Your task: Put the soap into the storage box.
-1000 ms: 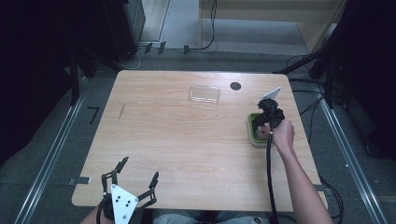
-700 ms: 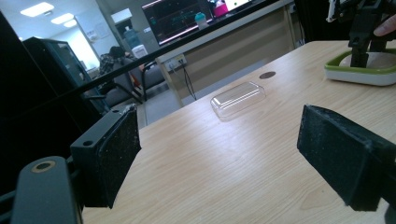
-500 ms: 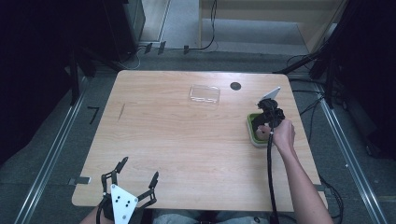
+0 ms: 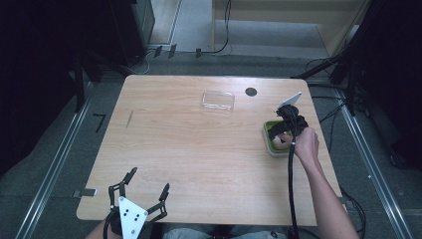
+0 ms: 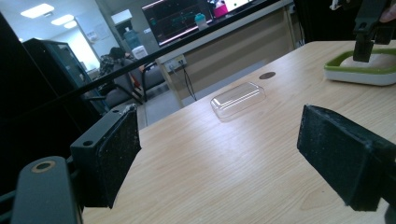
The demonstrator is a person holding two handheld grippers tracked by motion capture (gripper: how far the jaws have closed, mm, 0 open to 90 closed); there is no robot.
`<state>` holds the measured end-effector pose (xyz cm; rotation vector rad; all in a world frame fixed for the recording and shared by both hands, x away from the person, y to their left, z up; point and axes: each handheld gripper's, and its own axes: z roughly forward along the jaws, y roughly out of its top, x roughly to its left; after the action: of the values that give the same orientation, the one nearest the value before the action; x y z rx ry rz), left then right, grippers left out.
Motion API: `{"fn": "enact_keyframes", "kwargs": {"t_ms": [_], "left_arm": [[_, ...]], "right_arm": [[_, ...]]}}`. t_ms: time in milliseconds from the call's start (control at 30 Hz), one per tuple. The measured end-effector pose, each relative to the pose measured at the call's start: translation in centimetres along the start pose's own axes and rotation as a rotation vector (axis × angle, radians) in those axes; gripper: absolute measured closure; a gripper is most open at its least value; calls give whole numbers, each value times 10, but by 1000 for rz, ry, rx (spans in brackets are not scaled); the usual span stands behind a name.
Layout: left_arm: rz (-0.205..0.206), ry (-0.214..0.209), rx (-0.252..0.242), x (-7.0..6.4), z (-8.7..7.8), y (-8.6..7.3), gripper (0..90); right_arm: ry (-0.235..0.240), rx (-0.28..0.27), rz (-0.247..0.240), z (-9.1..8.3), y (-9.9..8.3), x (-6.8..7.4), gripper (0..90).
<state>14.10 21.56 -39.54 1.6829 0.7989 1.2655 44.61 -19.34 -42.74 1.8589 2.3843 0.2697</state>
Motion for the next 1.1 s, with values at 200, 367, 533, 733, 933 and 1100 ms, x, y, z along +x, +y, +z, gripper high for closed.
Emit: {"fn": "enact_keyframes", "kwargs": {"t_ms": [200, 367, 533, 733, 933, 1100], "left_arm": [[1, -2, 1, 0, 0, 0, 138], [0, -1, 2, 0, 1, 0, 138], [-1, -2, 7, 0, 1, 0, 138], [2, -4, 9, 0, 1, 0, 138], [4, -6, 10, -1, 1, 0, 138], [4, -5, 8, -1, 1, 0, 138]], "right_arm": [[11, -9, -46, -13, -11, 4, 48], [7, -12, -66, -18, -17, 7, 8], [15, -10, -111, -24, -28, 11, 6], [27, -20, -163, -33, -42, 21, 6], [28, -27, -215, -40, -55, 31, 5], [23, -25, -241, -42, -67, 37, 5]]}}
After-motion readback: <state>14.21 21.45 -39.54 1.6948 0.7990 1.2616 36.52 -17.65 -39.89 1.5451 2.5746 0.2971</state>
